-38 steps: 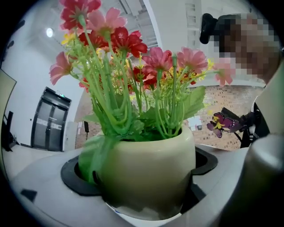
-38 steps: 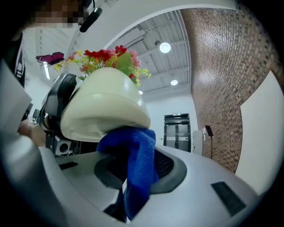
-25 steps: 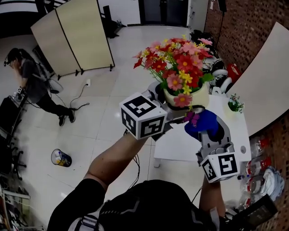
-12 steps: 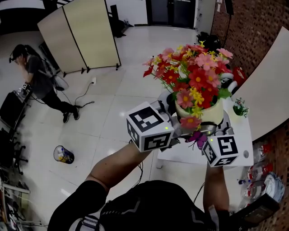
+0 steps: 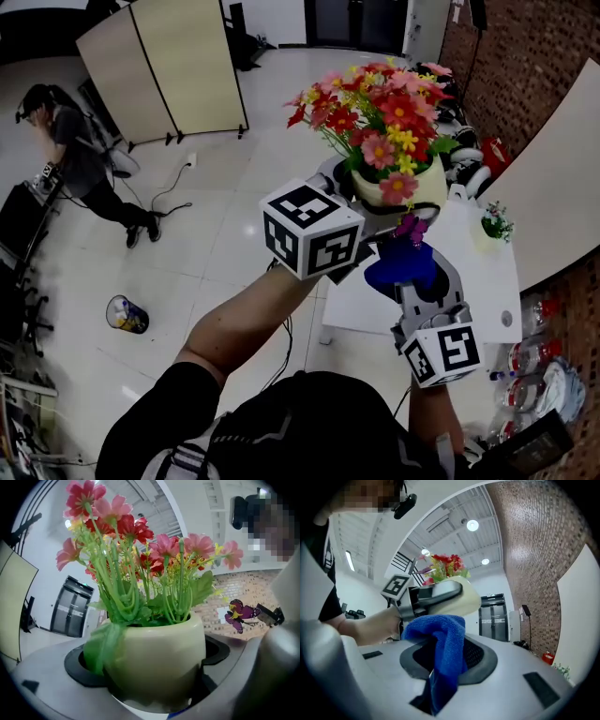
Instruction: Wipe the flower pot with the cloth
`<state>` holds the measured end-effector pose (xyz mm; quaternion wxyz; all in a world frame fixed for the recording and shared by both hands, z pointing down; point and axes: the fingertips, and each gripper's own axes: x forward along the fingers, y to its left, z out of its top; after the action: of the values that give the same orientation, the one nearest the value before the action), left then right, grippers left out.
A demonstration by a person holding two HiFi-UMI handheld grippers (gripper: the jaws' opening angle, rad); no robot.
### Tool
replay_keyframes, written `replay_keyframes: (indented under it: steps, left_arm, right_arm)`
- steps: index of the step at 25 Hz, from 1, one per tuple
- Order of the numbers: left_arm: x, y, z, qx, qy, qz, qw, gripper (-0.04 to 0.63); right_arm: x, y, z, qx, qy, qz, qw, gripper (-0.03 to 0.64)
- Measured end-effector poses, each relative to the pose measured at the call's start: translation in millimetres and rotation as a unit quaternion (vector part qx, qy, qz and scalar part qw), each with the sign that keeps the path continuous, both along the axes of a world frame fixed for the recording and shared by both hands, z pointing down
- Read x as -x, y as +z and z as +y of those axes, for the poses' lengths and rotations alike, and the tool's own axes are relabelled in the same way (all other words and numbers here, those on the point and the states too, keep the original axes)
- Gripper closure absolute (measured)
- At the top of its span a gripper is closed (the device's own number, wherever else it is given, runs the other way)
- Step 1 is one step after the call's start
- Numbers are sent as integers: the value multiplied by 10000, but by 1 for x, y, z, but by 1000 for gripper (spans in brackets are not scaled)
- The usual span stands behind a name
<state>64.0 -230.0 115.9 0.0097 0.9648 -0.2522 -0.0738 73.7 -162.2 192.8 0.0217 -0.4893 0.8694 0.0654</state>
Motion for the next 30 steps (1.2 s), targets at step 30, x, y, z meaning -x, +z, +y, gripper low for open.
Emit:
replay_keyframes:
  steps: [30]
  left_arm:
    - [16, -4, 13, -1, -134, 282, 9995, 9]
  right_arm:
    - [27, -3, 11, -33, -157, -62, 9999, 528]
